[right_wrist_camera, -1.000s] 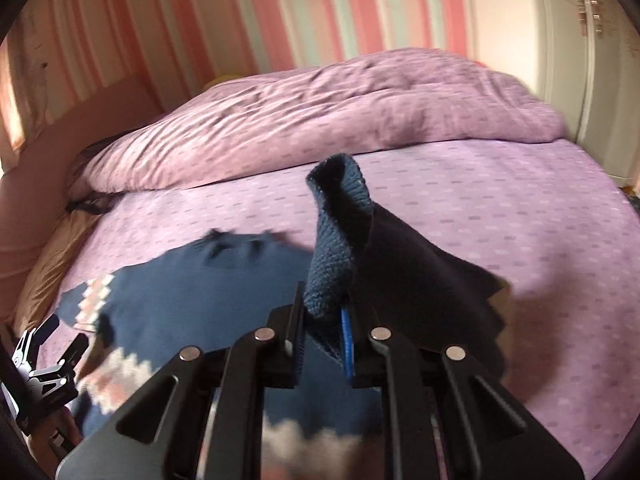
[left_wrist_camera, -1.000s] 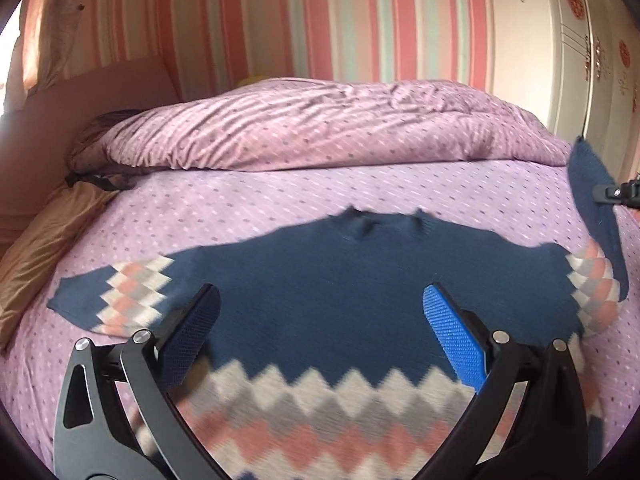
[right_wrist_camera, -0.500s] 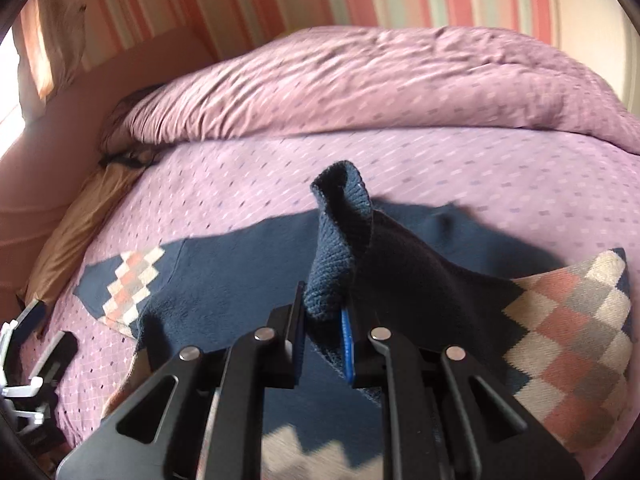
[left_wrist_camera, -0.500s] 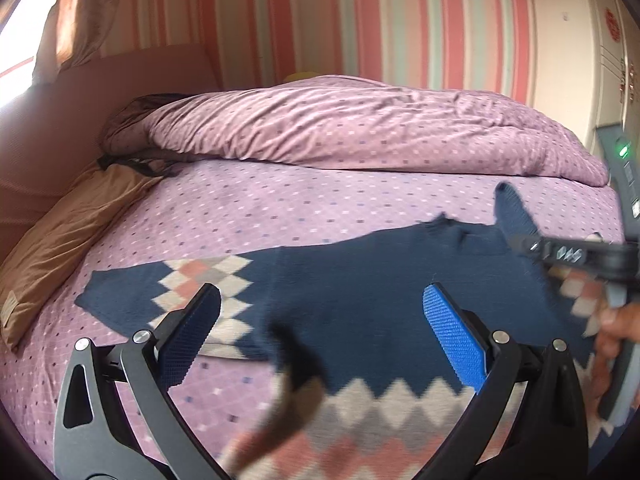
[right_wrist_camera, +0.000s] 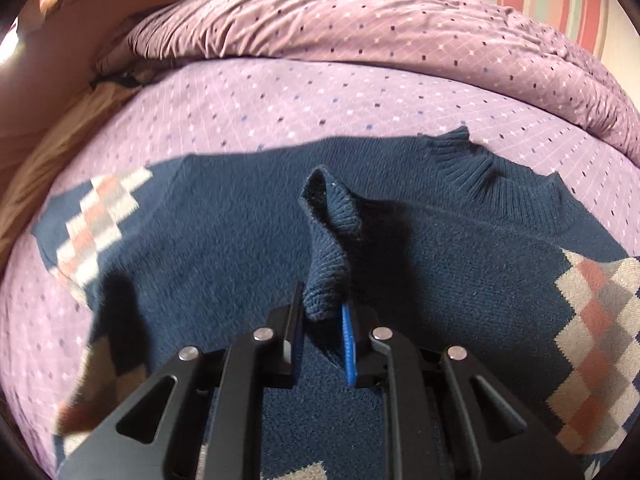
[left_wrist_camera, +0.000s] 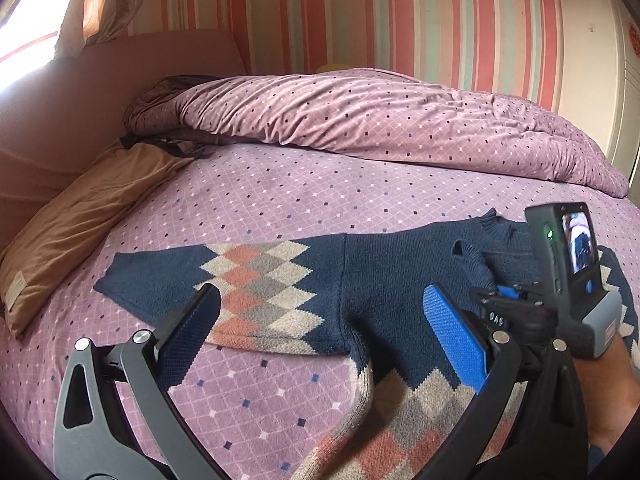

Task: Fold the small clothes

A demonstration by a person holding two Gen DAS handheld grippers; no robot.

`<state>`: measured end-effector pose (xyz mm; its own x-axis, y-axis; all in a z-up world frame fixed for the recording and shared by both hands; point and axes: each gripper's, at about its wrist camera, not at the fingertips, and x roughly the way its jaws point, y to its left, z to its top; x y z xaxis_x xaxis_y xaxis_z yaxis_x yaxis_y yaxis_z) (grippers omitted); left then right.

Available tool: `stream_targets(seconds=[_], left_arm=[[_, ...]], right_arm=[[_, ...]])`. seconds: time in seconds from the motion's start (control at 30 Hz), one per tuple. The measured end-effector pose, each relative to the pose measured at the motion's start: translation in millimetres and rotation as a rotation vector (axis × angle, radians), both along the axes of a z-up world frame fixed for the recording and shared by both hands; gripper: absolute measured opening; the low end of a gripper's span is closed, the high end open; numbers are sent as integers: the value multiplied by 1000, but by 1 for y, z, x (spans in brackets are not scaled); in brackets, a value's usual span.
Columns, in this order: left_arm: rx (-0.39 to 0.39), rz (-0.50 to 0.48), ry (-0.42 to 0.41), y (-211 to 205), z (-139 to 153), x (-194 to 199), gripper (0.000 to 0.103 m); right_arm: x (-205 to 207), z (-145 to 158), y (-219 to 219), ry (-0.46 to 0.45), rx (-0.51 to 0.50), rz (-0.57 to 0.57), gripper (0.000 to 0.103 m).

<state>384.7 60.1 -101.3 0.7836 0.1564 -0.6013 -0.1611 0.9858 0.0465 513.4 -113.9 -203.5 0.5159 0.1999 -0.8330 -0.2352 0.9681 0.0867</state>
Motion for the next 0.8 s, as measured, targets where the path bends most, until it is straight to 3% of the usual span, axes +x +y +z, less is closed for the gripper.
stream_targets(seconds=[0.13, 0.23, 0.27, 0.4, 0.47, 0.57, 0.67, 0.8], left_arm=[[2, -9, 7, -7, -4, -1, 100], [5, -16, 8, -13, -4, -2, 100], [5, -18, 8, -15, -4, -2, 100], [9, -18, 7, -18, -5, -2, 100], [6, -14, 12, -17, -6, -1, 100], [-11, -4, 18, -14, -7, -1, 100], [-3, -1, 16, -10, -8, -3, 100], [4, 8, 22, 1, -12, -2, 100]], right_arm=[[-5, -3, 7, -7, -25, 34, 29], [-8, -2, 12, -5, -30, 67, 67], [-10, 1, 11, -8, -16, 74, 69], [-23, 33, -10, -92, 46, 47, 72], [-24, 43, -29, -141, 12, -24, 83], [-9, 30, -52, -118, -116, -136, 83], [6, 11, -65, -54, -147, -205, 83], [17, -7, -37, -23, -185, -172, 83]])
